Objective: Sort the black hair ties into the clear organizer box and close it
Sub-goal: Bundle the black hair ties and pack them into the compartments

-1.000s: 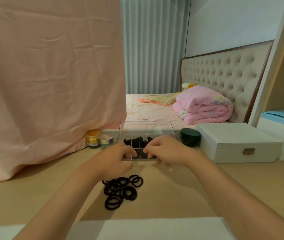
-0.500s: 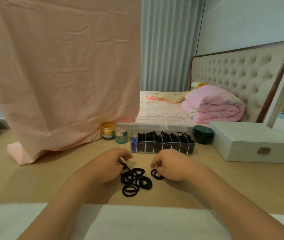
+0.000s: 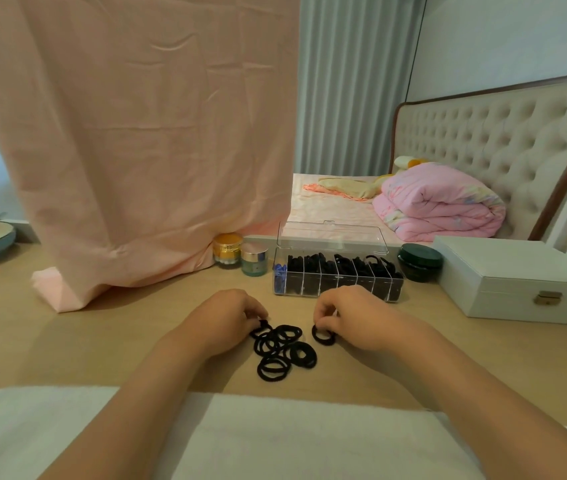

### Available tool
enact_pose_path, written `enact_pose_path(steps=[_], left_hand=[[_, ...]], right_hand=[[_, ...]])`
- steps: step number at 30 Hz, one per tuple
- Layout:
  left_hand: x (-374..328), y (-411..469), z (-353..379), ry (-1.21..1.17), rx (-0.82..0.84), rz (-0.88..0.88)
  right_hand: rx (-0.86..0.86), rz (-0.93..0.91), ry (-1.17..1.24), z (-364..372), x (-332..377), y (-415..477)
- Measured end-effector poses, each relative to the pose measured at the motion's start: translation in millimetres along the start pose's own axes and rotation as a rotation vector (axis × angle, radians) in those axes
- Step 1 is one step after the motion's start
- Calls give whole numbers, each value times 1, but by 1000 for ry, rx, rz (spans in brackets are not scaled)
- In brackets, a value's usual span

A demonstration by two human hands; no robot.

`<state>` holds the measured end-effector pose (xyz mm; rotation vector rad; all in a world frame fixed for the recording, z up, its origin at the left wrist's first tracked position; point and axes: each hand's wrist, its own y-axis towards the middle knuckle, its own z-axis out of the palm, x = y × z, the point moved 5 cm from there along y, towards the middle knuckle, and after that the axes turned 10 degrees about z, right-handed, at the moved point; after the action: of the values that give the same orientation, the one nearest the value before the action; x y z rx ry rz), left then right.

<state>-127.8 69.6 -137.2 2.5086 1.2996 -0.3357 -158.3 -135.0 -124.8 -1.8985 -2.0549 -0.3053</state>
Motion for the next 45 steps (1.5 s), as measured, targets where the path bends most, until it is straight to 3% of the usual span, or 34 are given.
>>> enact_pose_path(steps=[4,8,11,17,21,23,27,29,31,36,45], left_hand=[[0,-1,-1,-50,-32,-38],[6,-3,-8,-250,-155,-118],[7,-4,-9,-342,-148,-117],[-3,-6,-3,-76,36,-20],[-3,-5,-7,6,15,-49],[1,-7,-6,-74,-15,-85],[9,-14,-19,-551,-197,-161],[8,-18,-22,-692,-136,-170],[1,-21,-20,-681,-6,-133],[-5,-20,-9,-325,158,-101],[-13,-18,-4,-183,195,-89]], right_hand=[[-73,0,264,-16,3,-4],[18,15,505,-29,0,-6],[48,55,424,-20,-4,-5],[27,24,11,11,-1,4],[3,0,-55,9,3,3],[-9,-2,-81,8,2,0],[-81,41,247,-5,0,-2],[-26,54,507,-7,7,-4],[50,60,615,1,18,-6],[42,-22,50,23,36,3],[62,26,28,17,28,6]])
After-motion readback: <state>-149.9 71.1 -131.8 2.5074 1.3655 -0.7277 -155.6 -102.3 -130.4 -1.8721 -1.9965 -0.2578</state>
